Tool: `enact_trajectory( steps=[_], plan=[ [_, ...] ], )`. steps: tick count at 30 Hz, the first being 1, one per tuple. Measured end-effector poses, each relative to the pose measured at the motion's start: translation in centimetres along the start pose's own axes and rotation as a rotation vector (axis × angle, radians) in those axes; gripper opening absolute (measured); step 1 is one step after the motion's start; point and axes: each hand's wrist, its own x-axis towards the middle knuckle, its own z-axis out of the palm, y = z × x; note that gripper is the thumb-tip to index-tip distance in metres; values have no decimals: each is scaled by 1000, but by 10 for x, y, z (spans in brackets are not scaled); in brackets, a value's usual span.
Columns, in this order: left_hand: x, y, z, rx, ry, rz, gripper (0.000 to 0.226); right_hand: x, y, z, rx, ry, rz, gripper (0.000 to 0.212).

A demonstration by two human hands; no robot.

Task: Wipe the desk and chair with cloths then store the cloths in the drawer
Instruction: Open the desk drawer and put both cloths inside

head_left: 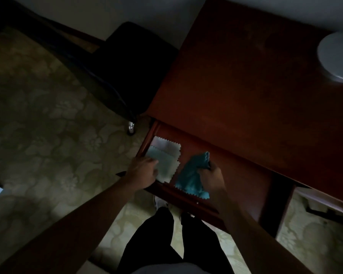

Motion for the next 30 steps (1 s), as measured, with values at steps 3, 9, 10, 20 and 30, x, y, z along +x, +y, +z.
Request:
enact_trajectory(
  steps=[3,9,10,20,30],
  plan=[
    [-6,-12,14,67,-50,14,38,-2,-19,11,179,-28,16,24],
    [-6,-25,11,-3,-17,43,21,14,6,13,-294,85,132,43],
    [-7,-27,9,-39,-24,47,22,13,12,12,-410,109,175,52],
    [-20,-13,-2,-113,-231,347,42,-36,54,23,-1022,-275,-47,59],
    [-13,11,-18,233,-28,390,45,-30,52,30,-1274,78,-384,44]
  ],
)
